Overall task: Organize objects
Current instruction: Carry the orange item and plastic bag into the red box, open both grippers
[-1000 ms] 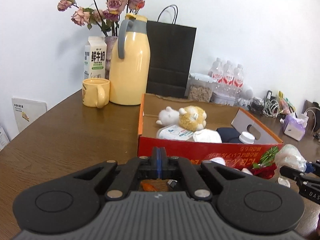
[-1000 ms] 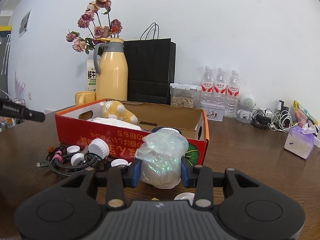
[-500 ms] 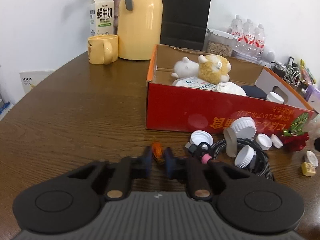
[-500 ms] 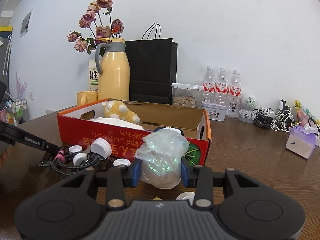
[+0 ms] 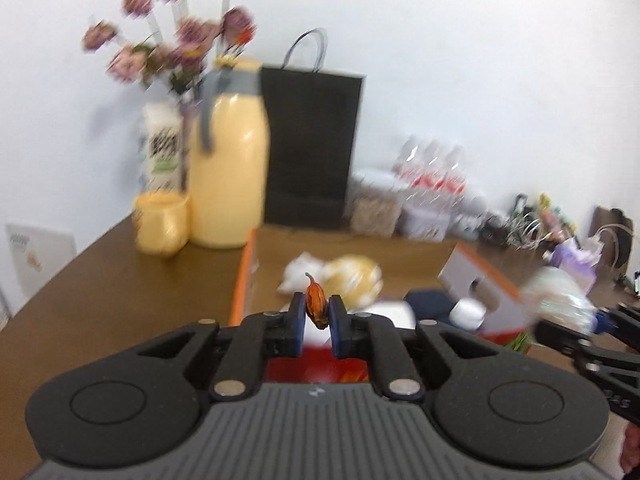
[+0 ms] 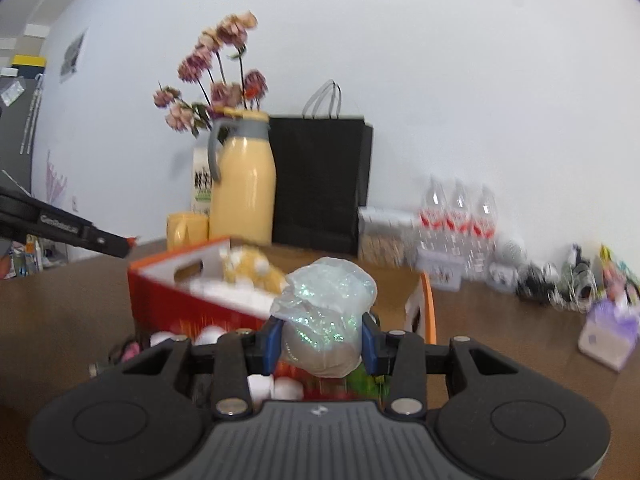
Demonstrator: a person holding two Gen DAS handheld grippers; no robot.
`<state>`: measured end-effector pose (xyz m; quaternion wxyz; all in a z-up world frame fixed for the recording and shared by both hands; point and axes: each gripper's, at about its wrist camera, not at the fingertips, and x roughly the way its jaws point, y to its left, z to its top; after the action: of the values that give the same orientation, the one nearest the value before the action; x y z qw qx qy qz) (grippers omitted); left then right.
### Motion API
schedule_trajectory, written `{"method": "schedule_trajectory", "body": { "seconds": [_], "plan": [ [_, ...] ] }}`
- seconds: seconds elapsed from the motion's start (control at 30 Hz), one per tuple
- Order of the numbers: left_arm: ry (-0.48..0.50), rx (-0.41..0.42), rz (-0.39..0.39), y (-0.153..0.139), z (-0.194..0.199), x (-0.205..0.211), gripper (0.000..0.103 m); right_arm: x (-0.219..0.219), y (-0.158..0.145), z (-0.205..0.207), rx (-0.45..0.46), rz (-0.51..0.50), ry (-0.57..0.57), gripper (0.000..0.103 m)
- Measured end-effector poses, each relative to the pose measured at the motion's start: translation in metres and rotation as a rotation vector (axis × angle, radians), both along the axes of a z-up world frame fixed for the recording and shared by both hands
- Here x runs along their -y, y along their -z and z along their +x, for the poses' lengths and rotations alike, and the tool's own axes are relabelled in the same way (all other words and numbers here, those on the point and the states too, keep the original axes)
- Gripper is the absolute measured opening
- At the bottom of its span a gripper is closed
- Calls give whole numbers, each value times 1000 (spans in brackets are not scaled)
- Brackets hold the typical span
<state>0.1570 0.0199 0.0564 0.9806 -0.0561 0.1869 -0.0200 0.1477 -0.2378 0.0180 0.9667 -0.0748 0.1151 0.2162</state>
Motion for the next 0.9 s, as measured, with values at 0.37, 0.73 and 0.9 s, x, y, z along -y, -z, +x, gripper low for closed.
{"method": "schedule_trajectory", "body": {
  "seconds": [0.37, 0.73, 0.9],
  "plan": [
    [-34, 46, -9, -6, 79, 26, 13, -48, -28, 94, 5, 13, 15, 37],
    [-43, -12, 22, 22, 92, 19, 13, -50, 6, 115, -70, 0, 43, 38],
    [-48, 3, 42, 23, 88, 24, 30, -48, 9, 114, -83, 2, 69, 46]
  ]
}}
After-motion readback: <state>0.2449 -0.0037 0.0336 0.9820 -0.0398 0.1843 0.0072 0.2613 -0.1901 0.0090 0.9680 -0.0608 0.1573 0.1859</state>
